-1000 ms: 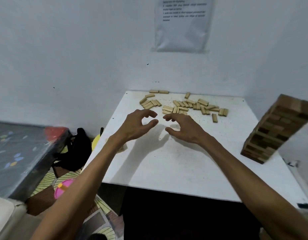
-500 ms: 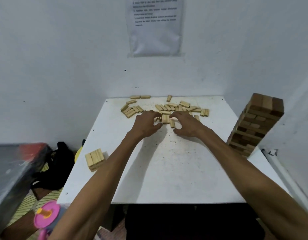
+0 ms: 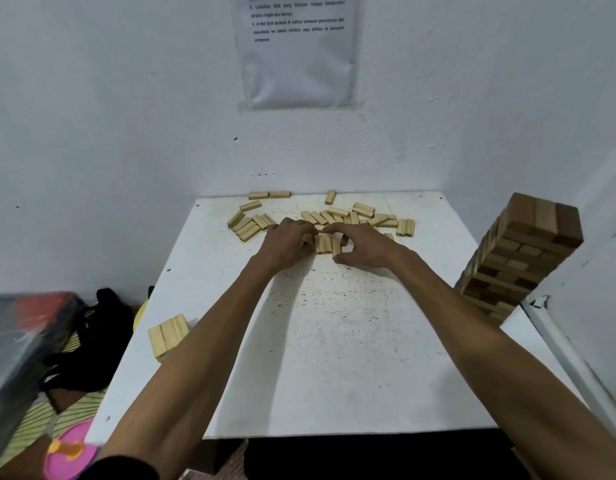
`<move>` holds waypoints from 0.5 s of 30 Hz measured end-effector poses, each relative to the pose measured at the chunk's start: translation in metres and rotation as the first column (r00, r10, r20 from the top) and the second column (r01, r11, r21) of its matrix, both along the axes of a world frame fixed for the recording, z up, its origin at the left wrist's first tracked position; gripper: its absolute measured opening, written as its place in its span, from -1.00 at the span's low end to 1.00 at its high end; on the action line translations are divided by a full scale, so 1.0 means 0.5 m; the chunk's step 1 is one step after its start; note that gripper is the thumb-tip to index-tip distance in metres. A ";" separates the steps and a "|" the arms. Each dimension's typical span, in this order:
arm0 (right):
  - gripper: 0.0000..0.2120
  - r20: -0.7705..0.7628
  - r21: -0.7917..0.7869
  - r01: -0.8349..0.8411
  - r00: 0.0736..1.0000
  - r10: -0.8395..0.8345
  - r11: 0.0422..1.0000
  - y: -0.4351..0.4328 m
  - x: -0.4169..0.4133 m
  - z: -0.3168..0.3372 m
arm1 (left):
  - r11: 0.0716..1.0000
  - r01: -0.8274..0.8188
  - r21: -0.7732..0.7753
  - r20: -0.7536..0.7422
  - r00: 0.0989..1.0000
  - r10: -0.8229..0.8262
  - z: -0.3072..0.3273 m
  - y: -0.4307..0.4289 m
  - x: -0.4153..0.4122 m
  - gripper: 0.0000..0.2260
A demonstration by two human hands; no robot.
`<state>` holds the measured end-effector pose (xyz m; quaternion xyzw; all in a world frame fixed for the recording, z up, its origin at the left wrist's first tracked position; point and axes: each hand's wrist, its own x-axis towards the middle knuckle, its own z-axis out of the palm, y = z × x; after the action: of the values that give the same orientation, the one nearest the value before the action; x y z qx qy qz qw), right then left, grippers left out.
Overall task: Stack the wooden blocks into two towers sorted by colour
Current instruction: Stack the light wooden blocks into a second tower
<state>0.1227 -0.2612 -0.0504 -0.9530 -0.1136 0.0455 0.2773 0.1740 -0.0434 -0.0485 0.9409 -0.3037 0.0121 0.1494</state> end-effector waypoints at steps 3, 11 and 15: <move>-0.40 0.008 -0.001 0.002 1.000 -0.002 1.000 0.001 0.001 -0.001 | 1.000 -0.015 -0.018 0.015 1.000 0.016 -0.003 0.007 0.002 -0.75; -0.51 0.066 -0.006 -0.021 0.998 0.021 1.000 0.014 0.001 -0.014 | 0.975 -0.099 -0.198 -0.051 0.995 0.090 -0.011 0.029 -0.034 -0.74; -0.51 0.089 0.022 0.020 0.996 -0.022 1.000 0.019 -0.009 -0.029 | 0.939 -0.132 -0.317 -0.065 0.991 0.118 -0.039 0.053 -0.090 -0.76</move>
<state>0.1181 -0.2515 -0.0648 -0.9523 -0.1163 -0.0013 0.2823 0.1290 -0.0166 -0.0680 0.9215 -0.2339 0.0496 0.3060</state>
